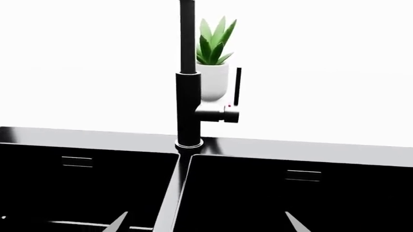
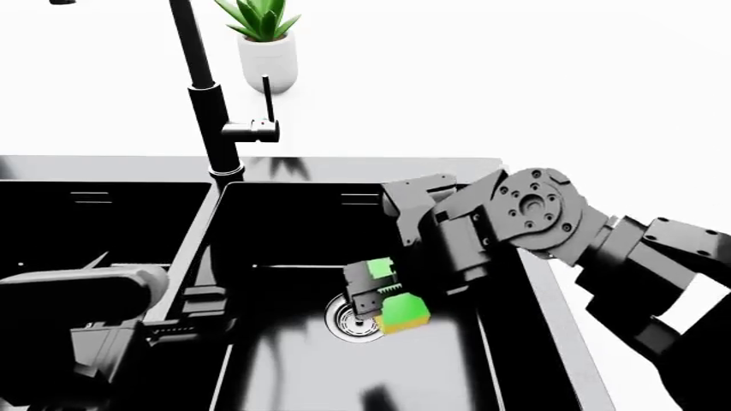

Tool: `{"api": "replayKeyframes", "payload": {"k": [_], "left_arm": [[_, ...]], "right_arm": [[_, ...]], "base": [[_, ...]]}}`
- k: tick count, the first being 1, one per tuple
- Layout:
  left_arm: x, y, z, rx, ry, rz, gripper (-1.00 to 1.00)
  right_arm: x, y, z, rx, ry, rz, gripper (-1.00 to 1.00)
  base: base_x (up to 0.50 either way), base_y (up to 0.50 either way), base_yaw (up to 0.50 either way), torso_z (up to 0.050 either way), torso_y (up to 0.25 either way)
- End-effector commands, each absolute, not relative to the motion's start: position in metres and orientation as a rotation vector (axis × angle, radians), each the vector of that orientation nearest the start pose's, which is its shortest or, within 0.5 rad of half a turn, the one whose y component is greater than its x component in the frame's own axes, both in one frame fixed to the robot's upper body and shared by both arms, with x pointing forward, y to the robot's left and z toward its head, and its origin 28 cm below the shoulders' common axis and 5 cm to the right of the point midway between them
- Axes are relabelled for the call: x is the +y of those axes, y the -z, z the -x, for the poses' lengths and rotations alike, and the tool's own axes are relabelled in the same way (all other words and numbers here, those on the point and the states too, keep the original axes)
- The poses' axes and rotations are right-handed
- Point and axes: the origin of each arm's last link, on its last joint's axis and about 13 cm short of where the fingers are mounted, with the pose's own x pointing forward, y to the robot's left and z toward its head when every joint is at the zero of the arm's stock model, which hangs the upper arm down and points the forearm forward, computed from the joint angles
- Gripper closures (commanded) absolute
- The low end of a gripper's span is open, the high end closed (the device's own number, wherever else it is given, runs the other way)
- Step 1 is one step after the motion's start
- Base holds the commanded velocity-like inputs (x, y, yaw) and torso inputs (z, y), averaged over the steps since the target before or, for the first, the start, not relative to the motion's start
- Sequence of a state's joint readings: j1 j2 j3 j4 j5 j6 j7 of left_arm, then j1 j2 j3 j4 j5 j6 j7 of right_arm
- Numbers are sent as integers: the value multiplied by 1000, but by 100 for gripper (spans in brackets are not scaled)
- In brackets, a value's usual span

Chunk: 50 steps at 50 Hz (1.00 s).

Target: Pick the pan and sponge and place them into the sink. Then turn on the water.

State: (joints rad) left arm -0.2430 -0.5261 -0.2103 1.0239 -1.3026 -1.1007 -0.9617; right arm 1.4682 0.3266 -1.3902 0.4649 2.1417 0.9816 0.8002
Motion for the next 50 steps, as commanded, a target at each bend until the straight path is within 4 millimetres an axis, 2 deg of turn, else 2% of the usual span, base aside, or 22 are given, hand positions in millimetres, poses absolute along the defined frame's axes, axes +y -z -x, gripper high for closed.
{"api": "replayKeyframes", "payload": {"k": [1, 4, 16, 23, 24, 37, 41, 50], "left_arm": [[230, -189, -146, 25, -75, 28, -100], [230, -189, -145, 25, -77, 30, -100], [233, -190, -143, 22, -91, 29, -100], [232, -190, -142, 25, -86, 26, -100], [232, -190, -143, 25, -86, 27, -100], [231, -190, -142, 28, -83, 28, -100], [230, -190, -142, 28, -81, 25, -100], [228, -195, -142, 20, -79, 11, -100]], "right_arm": [[-24, -180, -321, 1102, -378, 182, 100], [-25, -169, -323, 1101, -343, 212, 100], [-25, -151, -322, 1128, -340, 271, 100], [-26, -152, -325, 1151, -345, 225, 100], [-26, -152, -325, 1155, -346, 218, -100], [-35, -166, -319, 1160, -368, 168, -100], [-47, -186, -307, 1108, -359, 131, -100], [-81, -244, -261, 863, -320, 74, -100]], "base": [[0, 0, 0, 0, 0], [0, 0, 0, 0, 0], [0, 0, 0, 0, 0], [0, 0, 0, 0, 0], [0, 0, 0, 0, 0], [0, 0, 0, 0, 0], [0, 0, 0, 0, 0], [0, 0, 0, 0, 0]]}}
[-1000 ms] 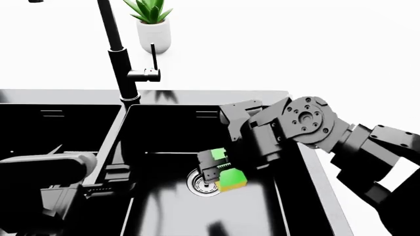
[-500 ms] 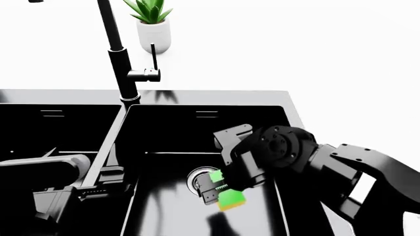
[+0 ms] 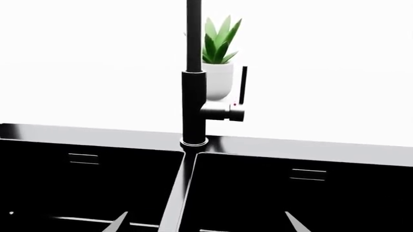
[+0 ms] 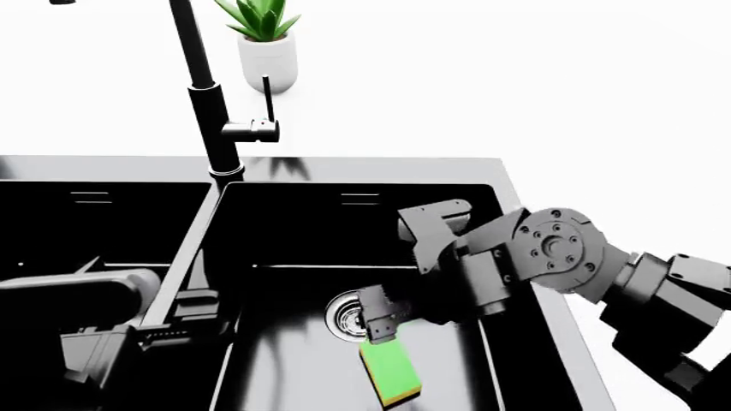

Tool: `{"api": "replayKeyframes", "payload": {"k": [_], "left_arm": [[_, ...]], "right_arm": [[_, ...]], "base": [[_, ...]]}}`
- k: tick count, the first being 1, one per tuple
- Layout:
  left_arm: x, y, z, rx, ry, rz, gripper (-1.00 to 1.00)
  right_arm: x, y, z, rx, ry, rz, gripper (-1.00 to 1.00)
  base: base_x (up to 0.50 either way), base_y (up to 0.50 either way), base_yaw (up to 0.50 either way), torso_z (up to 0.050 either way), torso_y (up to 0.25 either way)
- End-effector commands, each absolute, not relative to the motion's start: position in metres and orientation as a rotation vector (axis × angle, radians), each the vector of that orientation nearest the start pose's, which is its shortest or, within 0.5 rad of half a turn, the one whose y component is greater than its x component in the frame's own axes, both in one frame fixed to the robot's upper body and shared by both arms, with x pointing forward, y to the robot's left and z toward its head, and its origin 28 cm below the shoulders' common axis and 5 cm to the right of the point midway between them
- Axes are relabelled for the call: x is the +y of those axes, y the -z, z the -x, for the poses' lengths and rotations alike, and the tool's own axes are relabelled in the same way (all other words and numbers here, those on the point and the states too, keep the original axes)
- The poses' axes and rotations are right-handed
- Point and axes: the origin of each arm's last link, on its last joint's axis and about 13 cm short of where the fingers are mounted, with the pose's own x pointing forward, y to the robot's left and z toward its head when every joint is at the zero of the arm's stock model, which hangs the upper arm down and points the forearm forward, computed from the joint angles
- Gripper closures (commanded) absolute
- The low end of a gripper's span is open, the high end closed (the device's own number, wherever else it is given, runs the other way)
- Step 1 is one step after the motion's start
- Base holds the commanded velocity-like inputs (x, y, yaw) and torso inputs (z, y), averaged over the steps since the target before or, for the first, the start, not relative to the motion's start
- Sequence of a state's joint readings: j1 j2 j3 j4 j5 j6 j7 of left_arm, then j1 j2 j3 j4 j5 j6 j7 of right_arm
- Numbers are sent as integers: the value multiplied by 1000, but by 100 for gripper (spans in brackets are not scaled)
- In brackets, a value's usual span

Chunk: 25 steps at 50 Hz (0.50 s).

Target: Pick the pan and sponge and place them into the sink. Then turn on the water.

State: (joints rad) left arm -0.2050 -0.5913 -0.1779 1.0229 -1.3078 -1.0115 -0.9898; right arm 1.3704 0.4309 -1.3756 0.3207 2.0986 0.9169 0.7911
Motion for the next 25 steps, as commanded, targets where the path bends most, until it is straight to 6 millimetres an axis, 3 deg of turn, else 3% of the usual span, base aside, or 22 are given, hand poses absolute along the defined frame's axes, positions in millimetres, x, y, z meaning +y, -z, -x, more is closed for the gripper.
{"api": "replayKeyframes", "payload": {"k": [1, 10, 14, 25], "left_arm": [[228, -196, -142, 18, -80, 9, -100], [231, -205, -145, 8, -95, -8, -100], [234, -209, -145, 4, -103, -15, -100], [237, -214, -145, -6, -114, -25, -100]], "right_arm": [[-84, -249, -256, 832, -307, 73, -100], [-110, -272, -232, 572, -143, 76, -100], [-121, -279, -226, 453, -171, -16, -100], [-128, -277, -213, 232, -121, 3, -100]], "base": [[0, 0, 0, 0, 0], [0, 0, 0, 0, 0], [0, 0, 0, 0, 0], [0, 0, 0, 0, 0]]}}
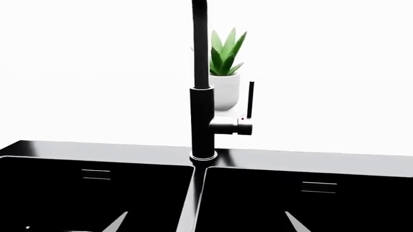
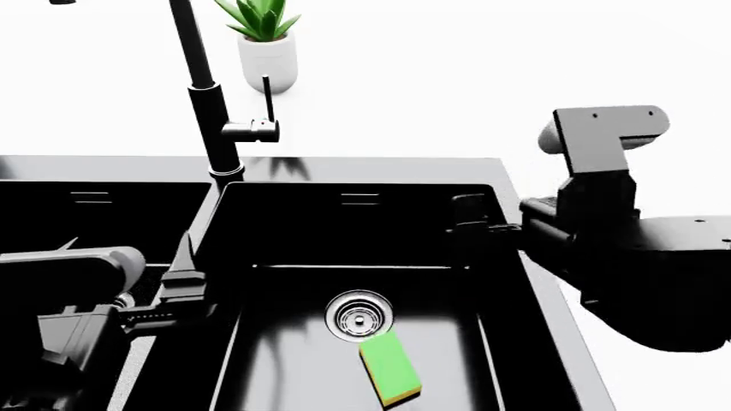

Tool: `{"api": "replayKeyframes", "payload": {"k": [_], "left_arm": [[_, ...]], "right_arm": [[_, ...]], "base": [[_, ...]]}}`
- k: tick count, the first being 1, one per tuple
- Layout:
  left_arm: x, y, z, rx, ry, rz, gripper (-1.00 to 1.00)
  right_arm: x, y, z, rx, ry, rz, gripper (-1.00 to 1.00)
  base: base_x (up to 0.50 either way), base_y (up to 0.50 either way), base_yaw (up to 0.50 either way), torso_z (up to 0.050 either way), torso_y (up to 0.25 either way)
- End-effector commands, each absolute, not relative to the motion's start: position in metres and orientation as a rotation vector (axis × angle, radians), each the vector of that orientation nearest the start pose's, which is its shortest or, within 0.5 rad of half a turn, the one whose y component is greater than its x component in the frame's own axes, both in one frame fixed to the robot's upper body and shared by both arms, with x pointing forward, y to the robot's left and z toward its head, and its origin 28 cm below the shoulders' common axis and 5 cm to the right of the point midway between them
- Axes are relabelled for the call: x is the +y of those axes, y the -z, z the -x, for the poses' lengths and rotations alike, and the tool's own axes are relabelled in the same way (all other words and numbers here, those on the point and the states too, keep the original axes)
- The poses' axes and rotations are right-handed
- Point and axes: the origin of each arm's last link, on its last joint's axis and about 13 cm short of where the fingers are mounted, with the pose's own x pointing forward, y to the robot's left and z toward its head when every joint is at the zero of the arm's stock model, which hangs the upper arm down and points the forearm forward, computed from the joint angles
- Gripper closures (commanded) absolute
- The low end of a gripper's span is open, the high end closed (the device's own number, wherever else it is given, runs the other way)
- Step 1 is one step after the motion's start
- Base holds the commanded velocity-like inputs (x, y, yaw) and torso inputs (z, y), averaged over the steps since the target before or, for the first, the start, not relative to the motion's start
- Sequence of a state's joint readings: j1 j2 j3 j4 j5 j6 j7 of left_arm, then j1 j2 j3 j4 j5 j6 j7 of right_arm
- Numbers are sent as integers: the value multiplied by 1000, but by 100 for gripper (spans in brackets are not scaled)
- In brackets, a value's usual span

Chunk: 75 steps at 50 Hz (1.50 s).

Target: Pick the pan and sponge and place them into the sink. Then turn on the water.

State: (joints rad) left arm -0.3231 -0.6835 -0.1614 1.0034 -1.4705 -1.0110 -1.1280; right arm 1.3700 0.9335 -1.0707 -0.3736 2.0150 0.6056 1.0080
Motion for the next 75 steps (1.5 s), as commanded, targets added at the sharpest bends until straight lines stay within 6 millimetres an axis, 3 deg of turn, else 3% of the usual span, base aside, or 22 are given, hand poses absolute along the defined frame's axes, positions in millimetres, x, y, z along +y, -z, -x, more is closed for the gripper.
{"api": "replayKeyframes", "payload": {"k": [1, 21, 75], "left_arm": [[237, -214, -145, -6, -114, -26, -100], [239, -214, -143, -11, -126, -28, -100], [240, -217, -143, -11, -131, -22, -100]], "right_arm": [[-128, -276, -212, 224, -117, 3, -100], [-127, -275, -196, 37, -48, 16, -100], [-123, -268, -190, -29, -71, 50, -100]], "base": [[0, 0, 0, 0, 0], [-261, 127, 0, 0, 0], [-50, 498, 0, 0, 0]]}}
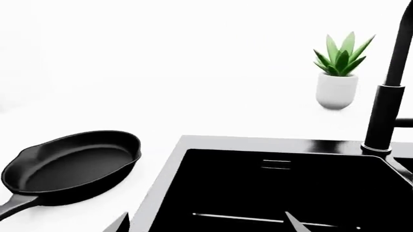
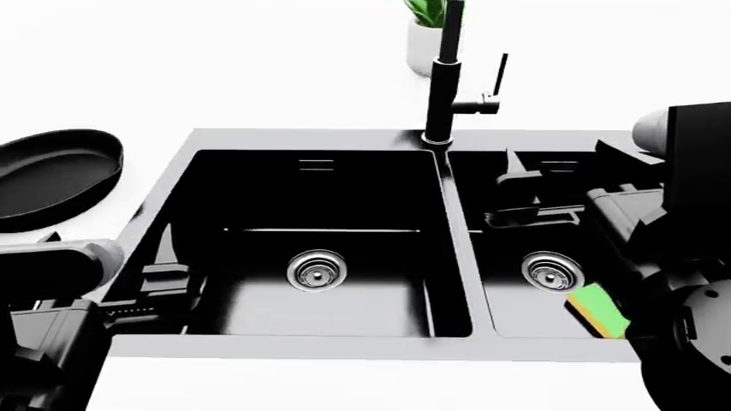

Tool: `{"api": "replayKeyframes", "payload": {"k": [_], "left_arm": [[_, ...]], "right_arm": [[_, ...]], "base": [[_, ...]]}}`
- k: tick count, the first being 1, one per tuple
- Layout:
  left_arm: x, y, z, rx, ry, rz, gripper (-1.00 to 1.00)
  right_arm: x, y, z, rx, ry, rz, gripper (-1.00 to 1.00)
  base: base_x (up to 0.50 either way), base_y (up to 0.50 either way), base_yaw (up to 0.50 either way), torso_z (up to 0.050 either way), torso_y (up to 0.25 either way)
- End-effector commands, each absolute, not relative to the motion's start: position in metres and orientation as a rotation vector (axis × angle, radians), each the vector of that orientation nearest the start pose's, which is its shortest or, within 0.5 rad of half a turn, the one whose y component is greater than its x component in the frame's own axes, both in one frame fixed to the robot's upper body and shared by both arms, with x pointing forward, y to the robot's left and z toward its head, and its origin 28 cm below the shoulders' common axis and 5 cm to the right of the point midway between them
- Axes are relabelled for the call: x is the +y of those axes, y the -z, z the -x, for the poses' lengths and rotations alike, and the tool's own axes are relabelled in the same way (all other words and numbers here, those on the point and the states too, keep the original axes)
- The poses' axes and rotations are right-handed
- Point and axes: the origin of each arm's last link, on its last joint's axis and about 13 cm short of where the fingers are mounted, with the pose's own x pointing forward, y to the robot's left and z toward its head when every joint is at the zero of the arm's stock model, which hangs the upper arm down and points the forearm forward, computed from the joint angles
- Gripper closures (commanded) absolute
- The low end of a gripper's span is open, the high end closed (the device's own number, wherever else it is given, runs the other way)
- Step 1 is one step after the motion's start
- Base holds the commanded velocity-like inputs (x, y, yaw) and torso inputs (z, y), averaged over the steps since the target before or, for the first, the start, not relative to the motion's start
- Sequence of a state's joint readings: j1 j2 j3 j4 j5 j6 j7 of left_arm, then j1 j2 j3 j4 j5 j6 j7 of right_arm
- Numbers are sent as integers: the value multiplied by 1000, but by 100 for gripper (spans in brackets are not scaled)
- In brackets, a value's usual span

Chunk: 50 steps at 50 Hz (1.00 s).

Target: Pick the pan and sponge and place them into the sink. Then turn on the water.

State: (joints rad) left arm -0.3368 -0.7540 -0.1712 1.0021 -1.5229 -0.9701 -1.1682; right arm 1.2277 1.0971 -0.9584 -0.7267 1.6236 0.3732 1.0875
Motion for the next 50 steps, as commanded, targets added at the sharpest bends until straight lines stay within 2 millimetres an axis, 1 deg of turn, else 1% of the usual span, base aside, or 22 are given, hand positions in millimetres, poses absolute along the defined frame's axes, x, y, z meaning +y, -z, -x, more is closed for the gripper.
{"api": "replayKeyframes", "payload": {"k": [1, 29, 44, 50], "left_arm": [[240, -217, -143, -12, -130, -23, -100], [237, -223, -145, -19, -114, -53, -100], [233, -228, -148, -13, -88, -73, -100], [232, -227, -149, -9, -88, -73, -100]], "right_arm": [[-123, -268, -189, -32, -72, 48, -100], [-121, -273, -179, -70, -104, 20, -100], [-122, -271, -176, -79, -123, 16, -100], [-122, -269, -176, -82, -130, 14, -100]], "base": [[-6, 500, 0, 0, 0], [-6, 500, 0, 0, 0], [-6, 487, 0, 0, 0], [-4, 355, 0, 0, 0]]}}
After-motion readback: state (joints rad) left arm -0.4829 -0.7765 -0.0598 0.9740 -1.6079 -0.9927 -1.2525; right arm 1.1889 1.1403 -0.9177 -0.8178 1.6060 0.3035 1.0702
